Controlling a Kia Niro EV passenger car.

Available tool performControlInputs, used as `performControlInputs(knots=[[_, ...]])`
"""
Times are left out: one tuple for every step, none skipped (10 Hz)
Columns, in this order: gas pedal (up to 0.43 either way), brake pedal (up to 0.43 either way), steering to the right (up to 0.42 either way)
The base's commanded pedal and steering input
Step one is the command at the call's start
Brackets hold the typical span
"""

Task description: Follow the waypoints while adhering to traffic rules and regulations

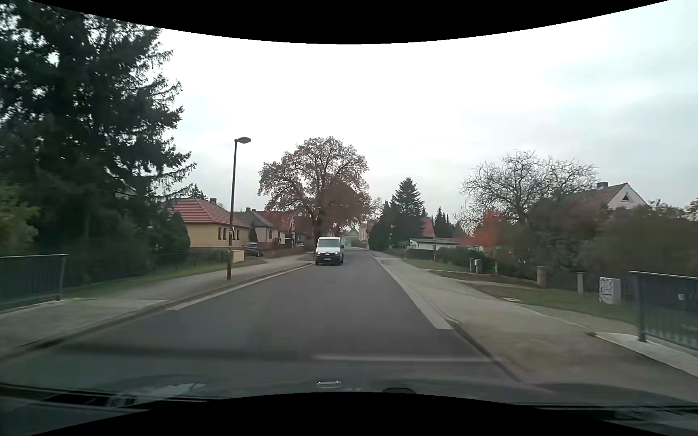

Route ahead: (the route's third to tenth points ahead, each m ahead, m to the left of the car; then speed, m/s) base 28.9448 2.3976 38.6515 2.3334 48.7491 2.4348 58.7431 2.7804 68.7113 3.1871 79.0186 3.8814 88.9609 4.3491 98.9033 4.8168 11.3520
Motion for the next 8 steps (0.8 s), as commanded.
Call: performControlInputs(knots=[[0.177,0.0,0.005],[0.177,0.0,0.004],[0.177,0.0,0.003],[0.177,0.0,0.001],[0.189,0.0,0.001],[0.189,0.0,0.0],[0.189,0.0,-0.001],[0.189,0.0,-0.002]])
